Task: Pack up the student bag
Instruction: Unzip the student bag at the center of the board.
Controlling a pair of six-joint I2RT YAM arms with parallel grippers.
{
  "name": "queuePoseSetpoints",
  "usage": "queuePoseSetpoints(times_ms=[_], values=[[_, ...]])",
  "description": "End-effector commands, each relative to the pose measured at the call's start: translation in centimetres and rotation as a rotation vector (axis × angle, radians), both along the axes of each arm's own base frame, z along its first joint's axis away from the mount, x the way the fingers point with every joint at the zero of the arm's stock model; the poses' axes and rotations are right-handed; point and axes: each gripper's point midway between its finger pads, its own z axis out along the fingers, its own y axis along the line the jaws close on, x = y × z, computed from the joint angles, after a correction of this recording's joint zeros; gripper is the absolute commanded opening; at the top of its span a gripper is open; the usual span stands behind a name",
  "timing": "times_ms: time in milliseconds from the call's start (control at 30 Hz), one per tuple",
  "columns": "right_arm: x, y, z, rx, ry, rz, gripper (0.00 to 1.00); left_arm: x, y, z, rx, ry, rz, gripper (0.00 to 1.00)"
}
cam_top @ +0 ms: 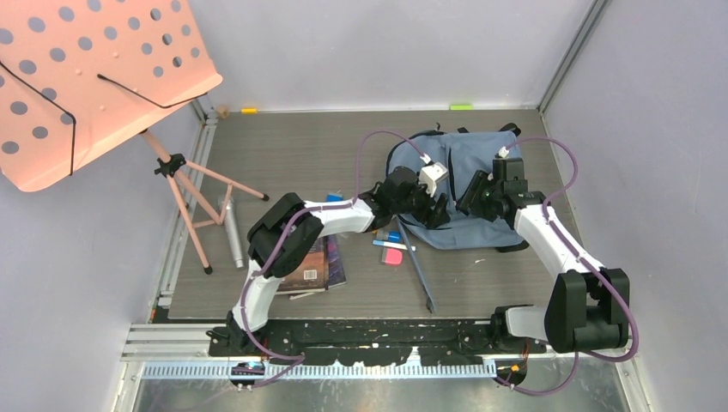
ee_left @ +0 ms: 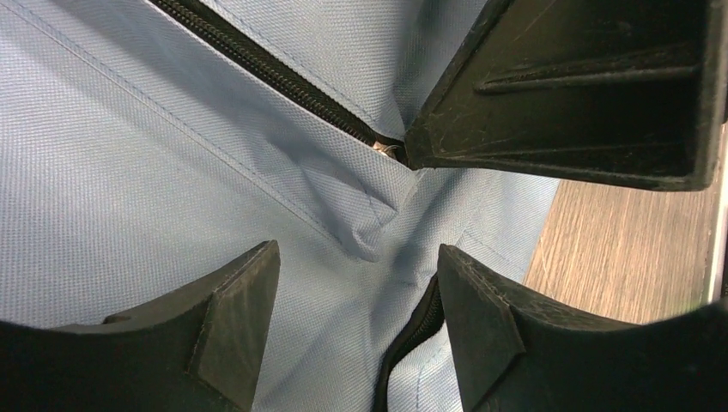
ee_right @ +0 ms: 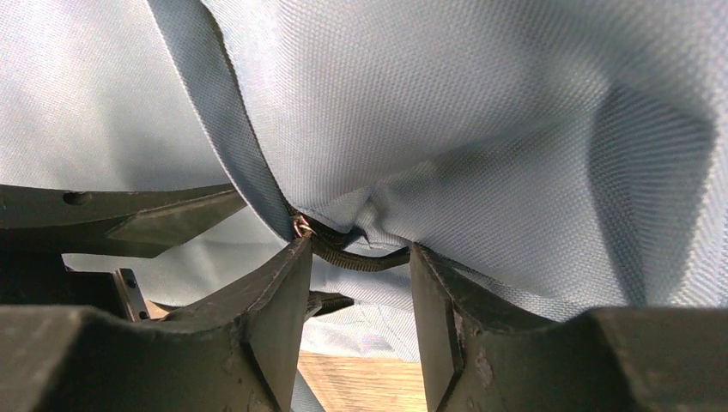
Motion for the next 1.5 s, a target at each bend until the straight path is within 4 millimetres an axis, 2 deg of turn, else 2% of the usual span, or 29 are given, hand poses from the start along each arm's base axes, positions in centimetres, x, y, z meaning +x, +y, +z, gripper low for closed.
queuePoseSetpoints(times_ms=[0, 133, 200, 233, 333, 500, 533, 567, 700, 833, 1067, 1467], values=[[0.6, 0.3, -0.1, 0.038, -0.013, -0.035, 0.52, 0.5, -1.6, 1.9, -0.043, -0.064, -0.026, 0.69], [0.6, 0.5, -0.8, 0.053, 0.0, -0.045, 0.52, 0.3, -1.9, 1.6, -0.038, -0.067, -0.035, 0.66], [0.5, 0.6, -1.2, 0.062, 0.013, -0.041, 0.52, 0.3, -2.0, 1.4, -0.037, -0.065, -0.037, 0.6], [0.6, 0.7, -1.3, 0.064, 0.013, -0.043, 0.51, 0.3, -2.1, 1.3, -0.038, -0.065, -0.037, 0.53], [0.5, 0.7, -1.4, 0.071, 0.013, -0.047, 0.41, 0.3, -2.2, 0.9, -0.036, -0.06, -0.037, 0.35], [0.5, 1.3, -1.3, 0.111, 0.008, -0.049, 0.13, 0.2, -2.4, 0.6, -0.039, -0.046, -0.037, 0.08], [0.5, 1.3, -1.2, 0.115, 0.001, -0.05, 0.1, 0.2, -2.4, 0.6, -0.039, -0.046, -0.037, 0.02], [0.5, 1.4, -1.2, 0.119, -0.001, -0.053, 0.05, 0.1, -2.4, 0.6, -0.038, -0.044, -0.037, 0.0], [0.8, 1.1, -0.2, 0.116, -0.035, -0.069, 0.01, -0.5, -2.2, 0.1, -0.019, -0.057, -0.038, 0.0], [1.6, 0.5, 1.8, 0.097, -0.1, -0.093, 0.01, -1.0, -1.9, -1.0, 0.071, -0.142, -0.009, 0.0], [3.7, -0.1, 5.2, 0.064, -0.185, -0.107, 0.01, -1.2, -1.5, -1.8, 0.085, -0.137, 0.003, 0.0], [7.6, -0.9, 7.3, 0.007, -0.248, -0.115, 0.01, -1.6, -1.1, -2.3, 0.079, -0.126, 0.011, 0.0]])
